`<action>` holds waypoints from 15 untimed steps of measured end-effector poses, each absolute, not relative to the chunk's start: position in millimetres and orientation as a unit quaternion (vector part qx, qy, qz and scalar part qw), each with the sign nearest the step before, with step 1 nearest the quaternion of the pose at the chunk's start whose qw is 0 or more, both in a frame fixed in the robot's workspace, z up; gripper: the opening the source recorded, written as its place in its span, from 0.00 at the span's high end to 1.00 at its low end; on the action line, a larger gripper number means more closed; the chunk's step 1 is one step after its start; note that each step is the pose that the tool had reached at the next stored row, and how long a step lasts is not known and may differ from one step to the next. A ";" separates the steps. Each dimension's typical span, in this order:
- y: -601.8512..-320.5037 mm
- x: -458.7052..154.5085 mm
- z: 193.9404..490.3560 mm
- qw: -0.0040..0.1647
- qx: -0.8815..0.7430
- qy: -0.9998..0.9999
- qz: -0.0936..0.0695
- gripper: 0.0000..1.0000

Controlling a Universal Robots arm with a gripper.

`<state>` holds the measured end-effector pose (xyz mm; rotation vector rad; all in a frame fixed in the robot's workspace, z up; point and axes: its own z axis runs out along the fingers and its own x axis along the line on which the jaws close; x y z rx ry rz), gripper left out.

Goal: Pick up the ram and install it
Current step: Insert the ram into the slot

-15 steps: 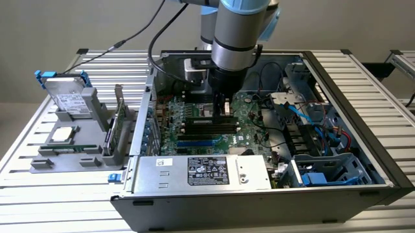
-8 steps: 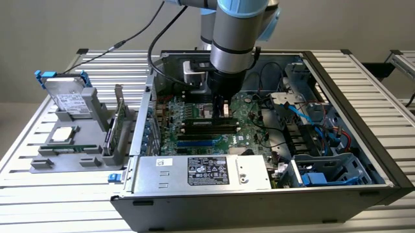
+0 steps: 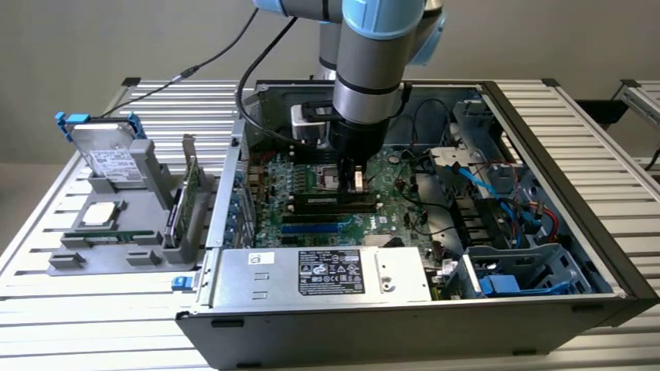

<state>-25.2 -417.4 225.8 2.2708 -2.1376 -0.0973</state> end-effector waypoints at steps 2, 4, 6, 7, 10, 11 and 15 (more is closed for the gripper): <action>-417.5 -25.3 225.1 0.011 0.728 -0.685 -0.031 0.86; -417.4 -25.3 224.4 0.011 0.728 -0.685 -0.031 0.86; -417.4 -25.3 222.9 0.011 0.728 -0.685 -0.030 0.86; -417.4 -25.3 222.3 0.012 0.728 -0.685 -0.030 0.86; -417.5 -25.3 221.9 0.012 0.728 -0.685 -0.030 0.86; -417.5 -25.3 221.7 0.012 0.728 -0.685 -0.030 0.86; -417.5 -25.3 221.3 0.013 0.728 -0.685 -0.029 0.86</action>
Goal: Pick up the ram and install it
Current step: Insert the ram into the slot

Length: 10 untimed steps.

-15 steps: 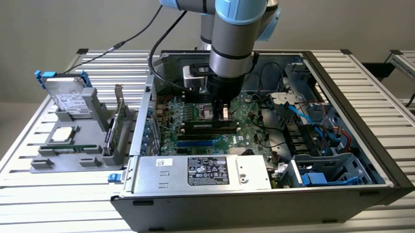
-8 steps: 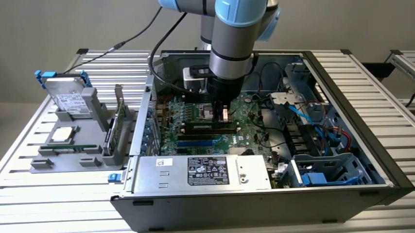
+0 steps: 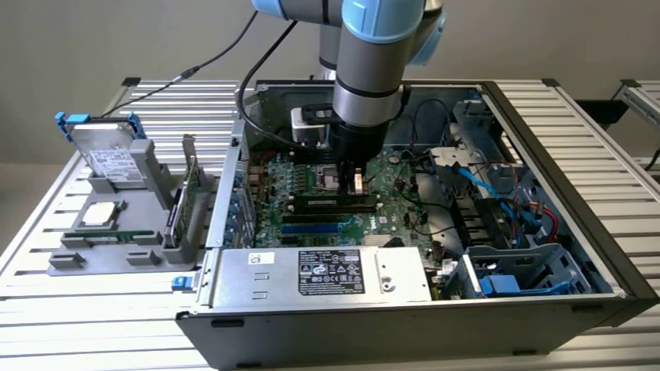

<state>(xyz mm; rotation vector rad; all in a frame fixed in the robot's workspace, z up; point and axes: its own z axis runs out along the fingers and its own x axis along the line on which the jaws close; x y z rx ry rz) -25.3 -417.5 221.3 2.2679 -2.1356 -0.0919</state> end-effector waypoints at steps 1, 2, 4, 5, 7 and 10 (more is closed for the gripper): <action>-417.4 -25.3 221.3 0.012 0.728 -0.685 -0.029 0.86; -417.4 -25.3 221.3 0.012 0.727 -0.685 -0.030 0.86; -417.4 -25.3 221.2 0.012 0.727 -0.686 -0.030 0.86; -417.4 -25.3 221.2 0.012 0.727 -0.686 -0.030 0.86; -417.4 -25.3 221.2 0.012 0.726 -0.687 -0.030 0.86; -417.4 -25.3 221.2 0.012 0.726 -0.687 -0.030 0.86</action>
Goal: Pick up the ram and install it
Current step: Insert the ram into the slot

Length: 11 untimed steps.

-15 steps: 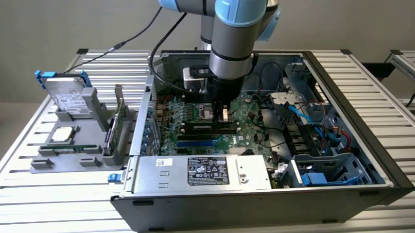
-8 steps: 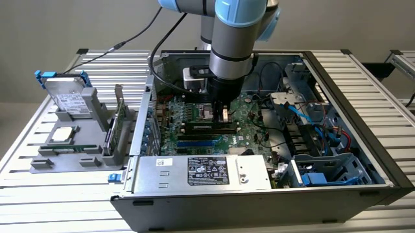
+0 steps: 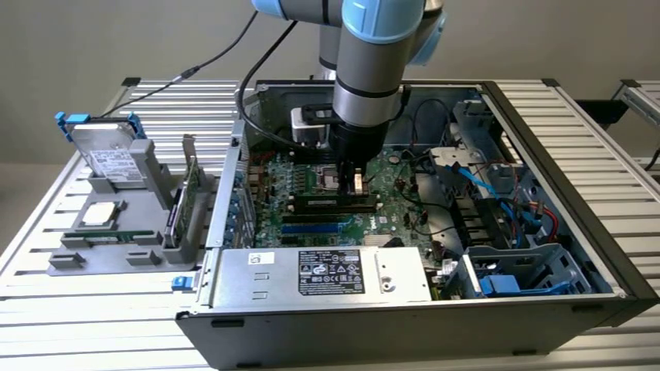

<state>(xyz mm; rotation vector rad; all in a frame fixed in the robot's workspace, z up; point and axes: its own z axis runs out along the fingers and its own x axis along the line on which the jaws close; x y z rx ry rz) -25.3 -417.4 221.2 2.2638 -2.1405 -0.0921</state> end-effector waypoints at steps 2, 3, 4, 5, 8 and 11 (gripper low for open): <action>-417.4 -25.3 221.2 0.012 0.726 -0.687 -0.030 0.86; -417.4 -25.3 221.2 0.012 0.726 -0.687 -0.030 0.86; -417.4 -25.3 221.2 0.012 0.726 -0.687 -0.030 0.86; -417.4 -25.3 221.2 0.012 0.726 -0.687 -0.030 0.86; -417.5 -25.4 221.3 0.013 0.726 -0.687 -0.029 0.86; -417.4 -25.5 221.1 0.013 0.726 -0.687 -0.029 0.86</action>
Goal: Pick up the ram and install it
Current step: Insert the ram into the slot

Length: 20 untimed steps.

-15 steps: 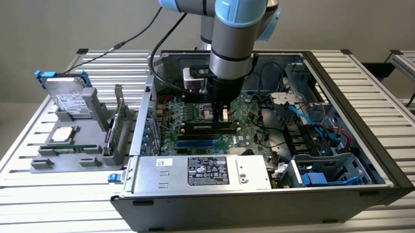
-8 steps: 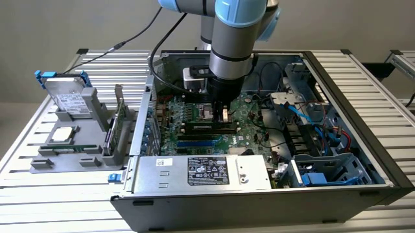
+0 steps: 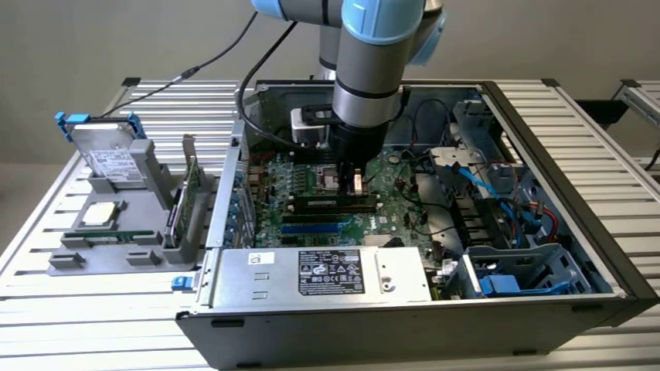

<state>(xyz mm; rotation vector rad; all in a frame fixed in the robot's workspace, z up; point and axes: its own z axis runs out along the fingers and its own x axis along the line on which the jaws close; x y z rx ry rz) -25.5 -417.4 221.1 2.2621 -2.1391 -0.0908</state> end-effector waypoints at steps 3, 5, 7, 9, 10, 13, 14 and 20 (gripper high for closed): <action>-417.4 -25.5 221.2 0.014 0.726 -0.687 -0.029 0.86; -417.4 -25.5 221.2 0.015 0.726 -0.687 -0.028 0.86; -417.4 -25.5 221.0 0.015 0.726 -0.687 -0.028 0.86; -417.4 -25.5 220.9 0.016 0.726 -0.687 -0.027 0.86; -417.4 -25.5 220.5 0.016 0.726 -0.687 -0.027 0.86; -417.4 -25.5 218.9 0.017 0.726 -0.687 -0.026 0.86; -417.4 -25.5 218.3 0.017 0.726 -0.687 -0.026 0.86; -417.1 -25.6 217.8 0.019 0.726 -0.687 -0.026 0.86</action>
